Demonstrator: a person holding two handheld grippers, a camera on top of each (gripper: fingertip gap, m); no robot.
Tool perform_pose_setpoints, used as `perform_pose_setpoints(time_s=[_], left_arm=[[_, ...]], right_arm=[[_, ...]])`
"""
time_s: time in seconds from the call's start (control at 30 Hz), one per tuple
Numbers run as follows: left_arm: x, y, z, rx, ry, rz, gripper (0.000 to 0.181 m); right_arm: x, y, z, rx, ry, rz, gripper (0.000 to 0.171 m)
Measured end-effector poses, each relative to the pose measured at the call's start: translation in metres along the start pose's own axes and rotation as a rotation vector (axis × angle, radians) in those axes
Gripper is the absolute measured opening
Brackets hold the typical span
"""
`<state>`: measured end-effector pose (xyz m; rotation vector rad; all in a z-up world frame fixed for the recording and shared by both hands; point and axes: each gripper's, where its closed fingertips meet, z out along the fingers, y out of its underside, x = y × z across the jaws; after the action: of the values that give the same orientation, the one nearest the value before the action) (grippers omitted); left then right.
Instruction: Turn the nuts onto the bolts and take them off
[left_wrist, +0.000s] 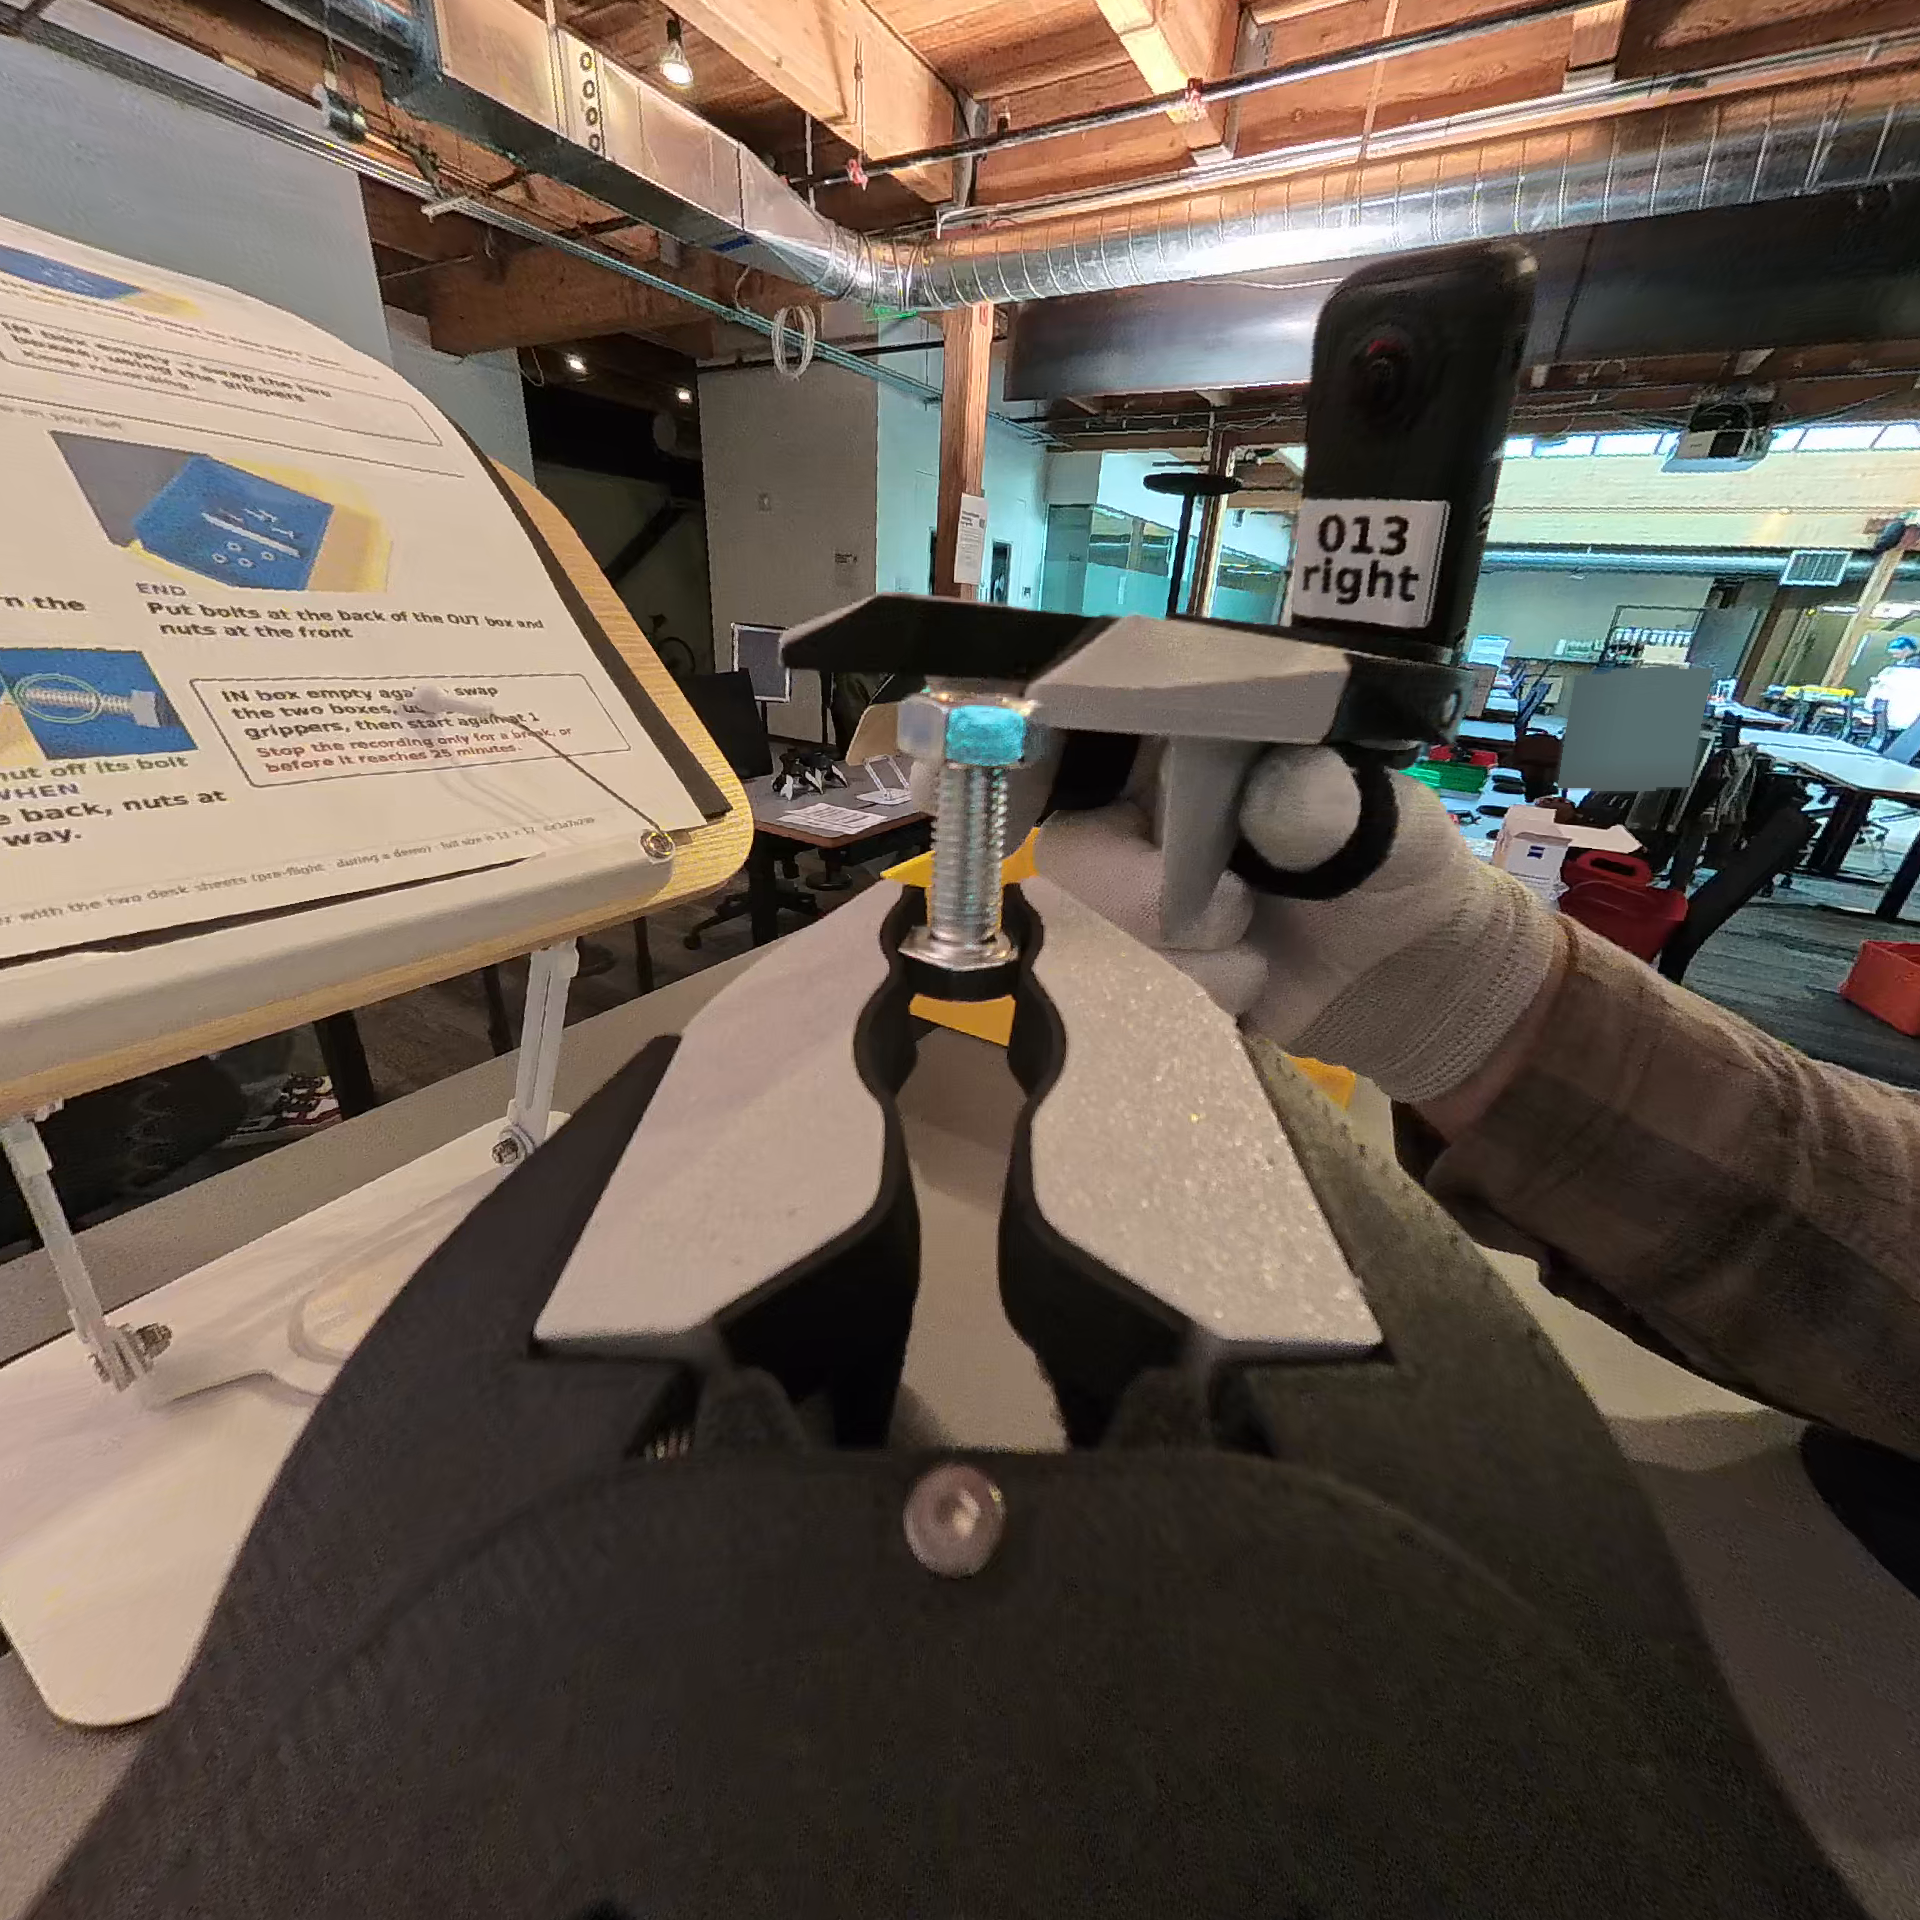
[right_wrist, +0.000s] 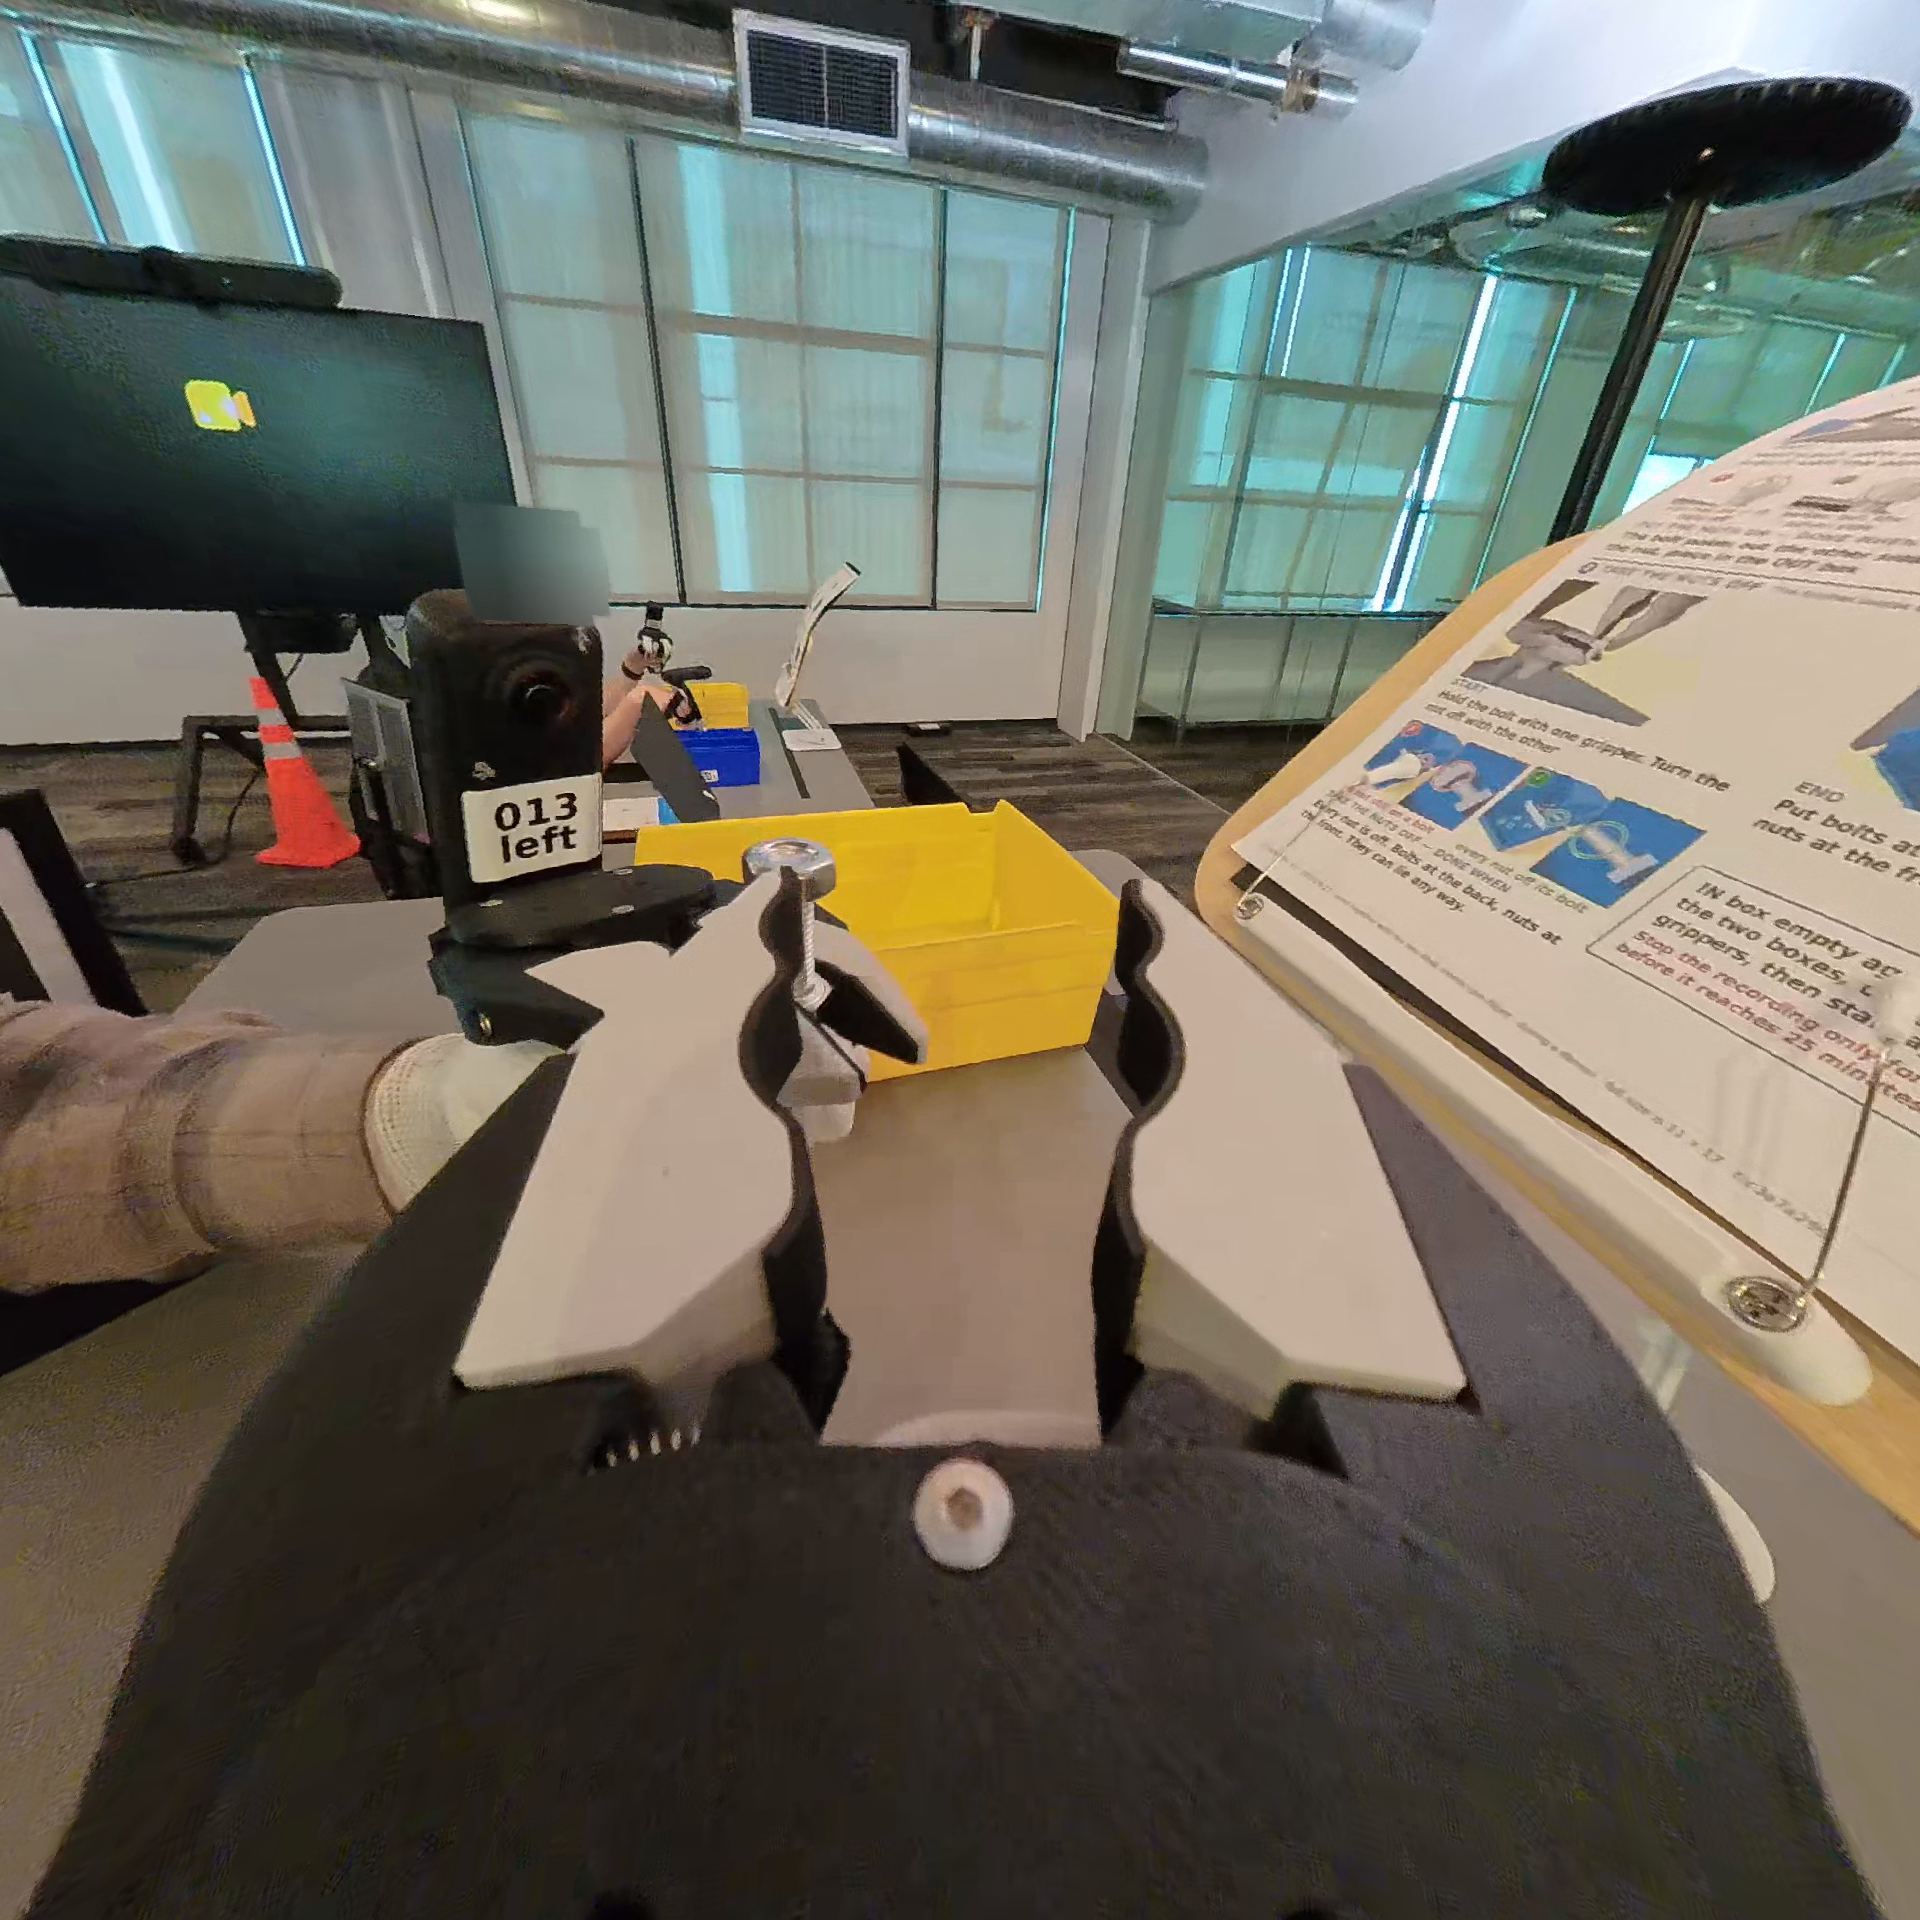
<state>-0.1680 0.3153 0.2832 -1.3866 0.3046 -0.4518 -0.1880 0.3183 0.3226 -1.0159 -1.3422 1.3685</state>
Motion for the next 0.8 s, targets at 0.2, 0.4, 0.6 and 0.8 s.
perform_pose_setpoints(time_s=[0.2,0.4,0.6,0.8], left_arm=[[0.000,0.001,0.000,0.000,0.002,-0.007,0.014],[0.002,0.000,0.001,0.001,0.010,0.000,0.014],[0.002,0.001,0.001,-0.003,0.009,-0.001,0.014],[0.002,0.000,0.000,0.002,0.008,-0.002,0.014]], right_arm=[[-0.005,0.001,0.003,0.003,-0.023,0.005,0.061],[0.010,0.003,-0.003,0.007,0.025,0.035,0.057],[-0.010,0.000,0.002,0.005,-0.051,-0.010,0.061],[0.005,0.006,0.000,-0.019,0.011,0.012,0.057]])
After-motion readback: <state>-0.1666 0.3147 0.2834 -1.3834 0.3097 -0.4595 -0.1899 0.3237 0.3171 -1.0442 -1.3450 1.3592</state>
